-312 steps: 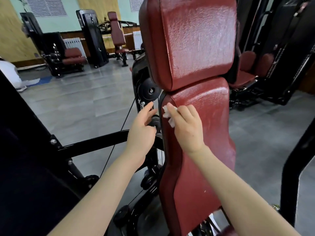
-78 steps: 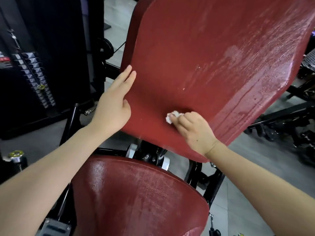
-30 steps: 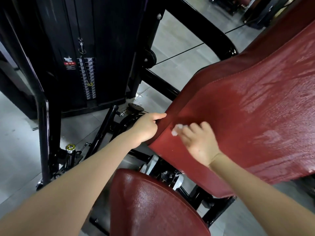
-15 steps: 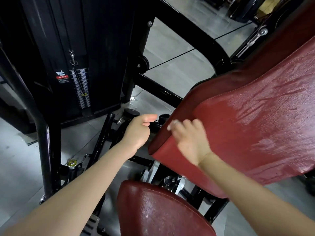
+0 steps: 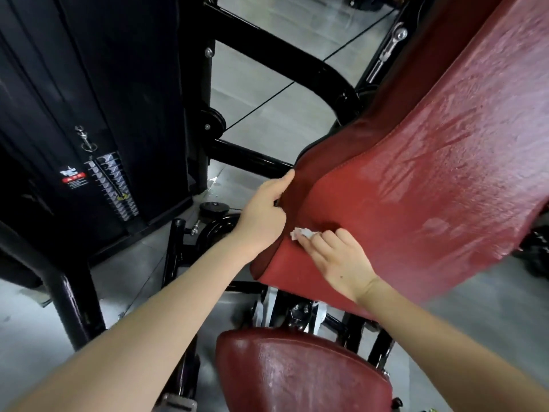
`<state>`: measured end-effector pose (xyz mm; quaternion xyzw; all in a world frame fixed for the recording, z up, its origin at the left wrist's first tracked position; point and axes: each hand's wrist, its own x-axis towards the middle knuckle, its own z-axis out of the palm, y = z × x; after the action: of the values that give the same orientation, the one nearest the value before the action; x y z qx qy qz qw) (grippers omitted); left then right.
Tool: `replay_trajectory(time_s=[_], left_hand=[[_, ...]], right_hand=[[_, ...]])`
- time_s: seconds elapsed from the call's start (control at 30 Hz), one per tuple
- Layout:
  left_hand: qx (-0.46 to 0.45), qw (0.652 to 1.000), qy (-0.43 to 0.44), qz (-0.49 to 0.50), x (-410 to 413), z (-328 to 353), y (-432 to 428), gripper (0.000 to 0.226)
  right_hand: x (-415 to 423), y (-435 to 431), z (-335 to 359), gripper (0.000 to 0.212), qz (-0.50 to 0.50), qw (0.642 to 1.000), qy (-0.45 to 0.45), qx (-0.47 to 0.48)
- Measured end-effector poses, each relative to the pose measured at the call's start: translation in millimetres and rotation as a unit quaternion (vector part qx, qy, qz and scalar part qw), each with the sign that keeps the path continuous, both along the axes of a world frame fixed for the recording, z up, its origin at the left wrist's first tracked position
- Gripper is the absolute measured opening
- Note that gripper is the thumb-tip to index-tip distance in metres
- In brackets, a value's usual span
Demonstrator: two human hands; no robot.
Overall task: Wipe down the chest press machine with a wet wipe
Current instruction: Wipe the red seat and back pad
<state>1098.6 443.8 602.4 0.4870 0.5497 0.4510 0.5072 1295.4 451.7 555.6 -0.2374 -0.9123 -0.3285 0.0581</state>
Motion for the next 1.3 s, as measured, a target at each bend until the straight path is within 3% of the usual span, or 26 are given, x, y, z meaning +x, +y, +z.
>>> replay_trajectory(time_s=[0.1,0.2,0.3,0.37,0.43,0.57,0.67,0.73,0.8,0.87,0.93,1.0,1.07,1.2,1.3], left_hand=[[0.047,0.995,0.082,-0.016,7.3,-11.2,-6.7,0.068],[0.108,0.974,0.197,-0.019,19.9,-28.2,-15.3,0.078],[0.152,0.956,0.250,0.005,34.6,-47.2,-22.1,0.093],[0.182,0.944,0.272,0.041,39.8,-59.1,-21.4,0.092],[0.202,0.931,0.295,0.069,42.4,-71.6,-21.7,0.088],[0.226,0.925,0.290,0.092,46.3,-100.1,-26.2,0.087],[0.234,0.924,0.281,0.113,50.2,-112.2,-25.9,0.088],[0.234,0.926,0.265,0.131,53.7,-115.4,-26.0,0.085],[0.236,0.926,0.258,0.146,57.8,-120.2,-28.0,0.081],[0.246,0.922,0.258,0.152,59.5,-126.0,-27.6,0.079],[0.260,0.916,0.264,0.155,56.5,-131.0,-25.8,0.079],[0.281,0.908,0.270,0.155,50.9,-134.8,-21.8,0.080],[0.295,0.903,0.272,0.150,46.8,-138.2,-18.2,0.080],[0.321,0.899,0.257,0.151,44.6,-146.2,-15.9,0.079],[0.339,0.895,0.247,0.154,43.0,-150.1,-12.6,0.078]], right_hand=[[37.1,-2.7,2.6,0.046,-0.029,1.000,-0.004,0.006],[37.3,-14.2,-23.0,0.052,-0.098,0.989,0.112,0.022],[17.0,-24.3,-63.4,0.051,-0.111,0.969,0.218,0.012],[12.3,-31.3,-88.8,0.044,-0.097,0.972,0.213,0.002],[16.7,-41.7,-115.5,0.038,-0.079,0.985,0.151,-0.007],[44.4,-49.9,-129.8,0.041,-0.058,0.994,0.097,0.003],[104.5,-50.5,-96.8,0.036,-0.143,0.970,0.194,0.017],[147.9,-47.9,-74.8,0.042,-0.204,0.931,0.294,0.066],[161.2,-41.3,-74.2,0.035,-0.216,0.895,0.376,0.105],[142.3,-41.3,-100.0,0.034,-0.173,0.909,0.362,0.109],[126.9,-50.6,-136.5,0.040,-0.116,0.949,0.285,0.073],[133.9,-55.0,-148.5,0.040,-0.100,0.960,0.250,0.077],[148.7,-44.7,-123.3,0.038,-0.124,0.940,0.290,0.129],[171.4,0.8,-19.0,0.041,-0.214,0.830,0.444,0.261],[175.6,5.7,-8.0,0.039,-0.210,0.813,0.467,0.279]])
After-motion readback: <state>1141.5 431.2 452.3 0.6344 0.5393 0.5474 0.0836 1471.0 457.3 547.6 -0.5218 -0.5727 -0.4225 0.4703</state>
